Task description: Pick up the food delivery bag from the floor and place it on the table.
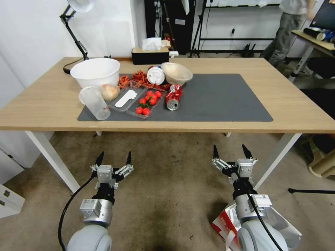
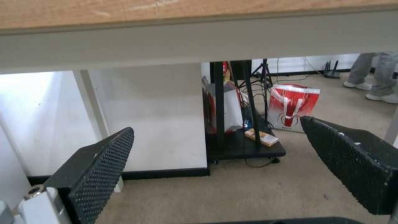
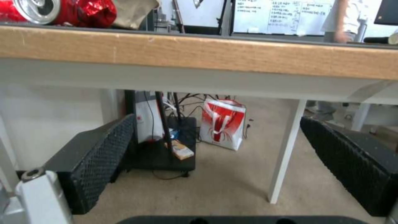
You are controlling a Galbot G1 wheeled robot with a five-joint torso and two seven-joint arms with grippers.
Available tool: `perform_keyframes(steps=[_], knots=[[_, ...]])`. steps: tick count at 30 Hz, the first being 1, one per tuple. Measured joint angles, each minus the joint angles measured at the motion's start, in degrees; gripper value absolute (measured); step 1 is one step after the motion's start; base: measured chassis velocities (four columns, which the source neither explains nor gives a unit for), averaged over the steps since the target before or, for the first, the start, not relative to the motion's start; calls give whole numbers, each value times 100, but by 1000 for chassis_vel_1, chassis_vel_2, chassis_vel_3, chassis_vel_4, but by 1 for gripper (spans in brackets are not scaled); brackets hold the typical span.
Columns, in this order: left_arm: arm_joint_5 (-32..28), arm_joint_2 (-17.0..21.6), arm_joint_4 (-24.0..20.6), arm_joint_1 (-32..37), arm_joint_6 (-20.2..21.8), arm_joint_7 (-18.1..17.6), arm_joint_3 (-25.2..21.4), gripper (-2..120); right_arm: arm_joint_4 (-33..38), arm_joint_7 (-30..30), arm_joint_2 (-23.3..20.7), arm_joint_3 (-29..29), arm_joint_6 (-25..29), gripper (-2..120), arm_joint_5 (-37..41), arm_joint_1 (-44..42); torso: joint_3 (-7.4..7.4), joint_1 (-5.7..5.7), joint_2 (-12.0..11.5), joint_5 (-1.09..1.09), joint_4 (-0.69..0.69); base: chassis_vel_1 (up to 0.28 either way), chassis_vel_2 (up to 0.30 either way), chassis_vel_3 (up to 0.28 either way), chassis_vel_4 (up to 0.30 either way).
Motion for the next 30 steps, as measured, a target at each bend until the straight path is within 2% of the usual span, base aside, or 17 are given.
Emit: perform_keyframes(steps=[9, 21, 30], knots=[[48, -7, -12, 22, 22, 4, 0, 100, 2, -42, 20, 24, 7, 100, 6, 3, -134, -95, -231, 0, 0, 0, 0, 0, 0], [87, -22, 63, 32, -3, 14, 10, 100, 10, -22, 12, 30, 15, 100, 26, 0, -404, -251, -658, 0, 0, 0, 0, 0, 0], [99, -16, 70, 30, 10, 15, 41, 100, 1, 23, 4, 27, -7, 100, 36, 43, -523, -324, -848, 0, 0, 0, 0, 0, 0]])
